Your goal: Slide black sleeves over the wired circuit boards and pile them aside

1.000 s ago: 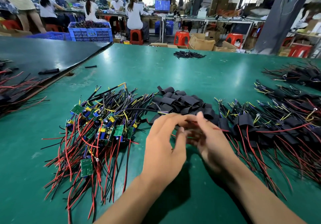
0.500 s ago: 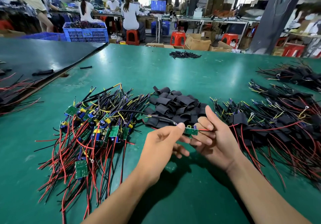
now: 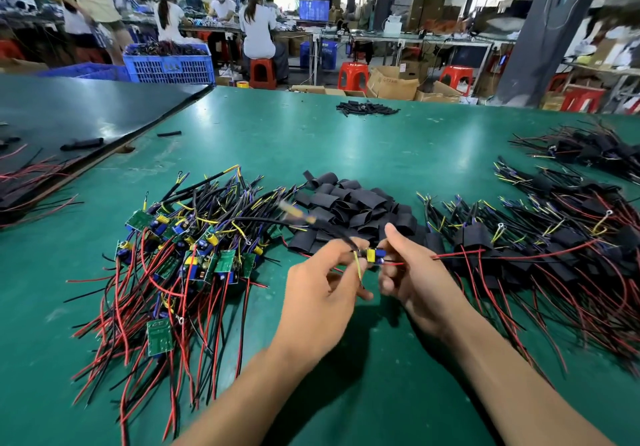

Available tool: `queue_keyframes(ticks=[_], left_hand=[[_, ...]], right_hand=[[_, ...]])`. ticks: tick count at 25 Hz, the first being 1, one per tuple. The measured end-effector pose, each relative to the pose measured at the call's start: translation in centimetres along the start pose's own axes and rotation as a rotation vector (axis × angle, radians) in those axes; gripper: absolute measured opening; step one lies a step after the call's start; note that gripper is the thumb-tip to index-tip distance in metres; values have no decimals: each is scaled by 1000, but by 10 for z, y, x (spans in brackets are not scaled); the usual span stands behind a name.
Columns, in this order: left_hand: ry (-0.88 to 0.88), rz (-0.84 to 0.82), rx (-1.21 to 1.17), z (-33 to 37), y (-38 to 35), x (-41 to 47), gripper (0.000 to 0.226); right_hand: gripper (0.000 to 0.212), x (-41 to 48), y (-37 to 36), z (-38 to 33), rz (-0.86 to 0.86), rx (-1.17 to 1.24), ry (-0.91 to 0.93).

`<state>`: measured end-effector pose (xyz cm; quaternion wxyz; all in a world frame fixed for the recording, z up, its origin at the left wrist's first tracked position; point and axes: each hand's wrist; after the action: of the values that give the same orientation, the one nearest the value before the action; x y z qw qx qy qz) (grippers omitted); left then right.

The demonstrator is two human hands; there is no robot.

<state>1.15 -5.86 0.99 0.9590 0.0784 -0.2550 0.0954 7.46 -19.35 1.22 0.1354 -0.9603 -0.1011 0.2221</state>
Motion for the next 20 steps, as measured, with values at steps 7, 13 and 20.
queue_keyframes(ticks=[7,13,20], left_hand=[[358,95,-458,-6,23,15,29],[273,177,-271,-10,20,14,16],[296,386,-233,-18,36,25,24]], right_hand=[[23,1,-5,5,-134,64,-50],[21,3,-6,14,-197,-120,0],[32,11,16,20,415,-1108,546]])
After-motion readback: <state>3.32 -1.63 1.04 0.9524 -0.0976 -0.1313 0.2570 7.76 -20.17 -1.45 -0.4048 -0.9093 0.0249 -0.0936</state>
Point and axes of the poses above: each hand's wrist, its own x-axis towards the middle knuckle, its own y-axis out of the back of the hand, z = x × y, and after that the axes turned 14 degrees about -y, right-handed
